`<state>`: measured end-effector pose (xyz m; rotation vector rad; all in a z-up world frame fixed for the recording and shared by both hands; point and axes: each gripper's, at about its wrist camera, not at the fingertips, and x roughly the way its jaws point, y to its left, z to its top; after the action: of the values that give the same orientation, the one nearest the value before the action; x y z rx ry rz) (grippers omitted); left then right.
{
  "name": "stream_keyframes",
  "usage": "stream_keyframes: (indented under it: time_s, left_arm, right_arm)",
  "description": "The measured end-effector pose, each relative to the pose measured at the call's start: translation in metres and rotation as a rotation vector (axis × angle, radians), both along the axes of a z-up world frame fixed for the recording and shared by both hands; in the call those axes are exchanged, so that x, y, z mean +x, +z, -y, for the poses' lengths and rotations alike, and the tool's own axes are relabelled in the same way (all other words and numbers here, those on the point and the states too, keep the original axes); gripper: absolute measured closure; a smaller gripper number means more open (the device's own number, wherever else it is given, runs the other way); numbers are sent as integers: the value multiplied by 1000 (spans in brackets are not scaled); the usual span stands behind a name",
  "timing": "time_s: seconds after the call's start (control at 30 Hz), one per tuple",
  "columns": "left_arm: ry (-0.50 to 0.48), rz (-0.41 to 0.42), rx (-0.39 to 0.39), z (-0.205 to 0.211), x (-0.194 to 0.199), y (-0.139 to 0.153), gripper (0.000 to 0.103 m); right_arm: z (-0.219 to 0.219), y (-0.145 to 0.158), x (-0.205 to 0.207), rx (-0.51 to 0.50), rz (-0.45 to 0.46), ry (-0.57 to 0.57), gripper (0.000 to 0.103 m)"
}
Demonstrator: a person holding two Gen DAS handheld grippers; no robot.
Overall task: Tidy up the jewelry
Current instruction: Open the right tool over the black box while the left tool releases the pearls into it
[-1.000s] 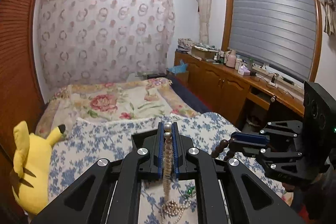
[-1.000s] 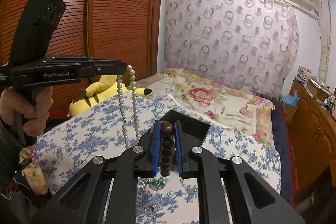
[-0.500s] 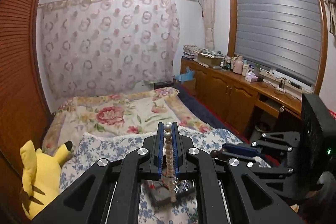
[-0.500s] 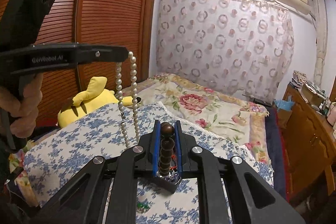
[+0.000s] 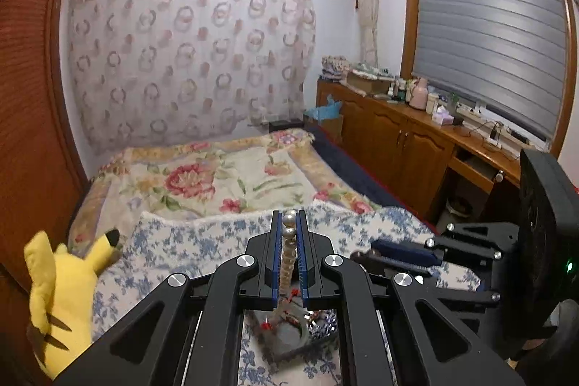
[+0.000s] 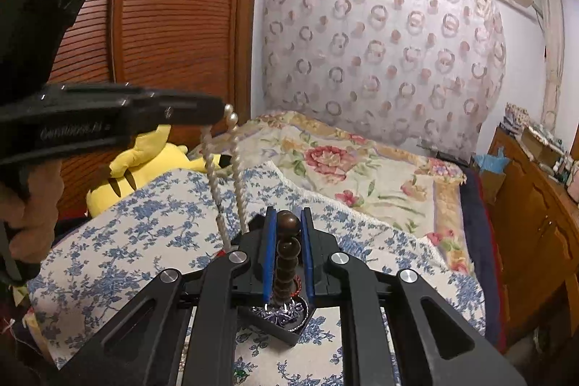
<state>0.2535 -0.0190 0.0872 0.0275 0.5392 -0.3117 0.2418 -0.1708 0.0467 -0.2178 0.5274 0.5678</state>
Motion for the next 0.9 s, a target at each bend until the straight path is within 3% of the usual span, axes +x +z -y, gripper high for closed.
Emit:
stream_keyframes:
  time_s: [0.33,0.47,0.63,0.67,0.7,0.9]
  left_arm:
    - [-3,-78,-5,-6,9,-41,96]
    - [5,-72,-8,-9,5,-47,71]
    - [8,-74,-4,-17,-8,-56,64]
    - [11,-73,-3,-20,-13,-60,60]
    - [13,-74,-3,-22,-16,-64,59]
    - [15,-104,11,-33,-38,-91,52]
  right_arm:
    - [-4,-37,29,-16,-81,-28,88]
    - [-4,-48,43,-11,-114,-49,87]
    - [1,-50,45,14,-128,-51,83]
    - [1,-50,45,17,-130,-50,79]
    - [3,-49,44,25,-131,-49,68]
    - [13,-44,22,45,-122,-22,67]
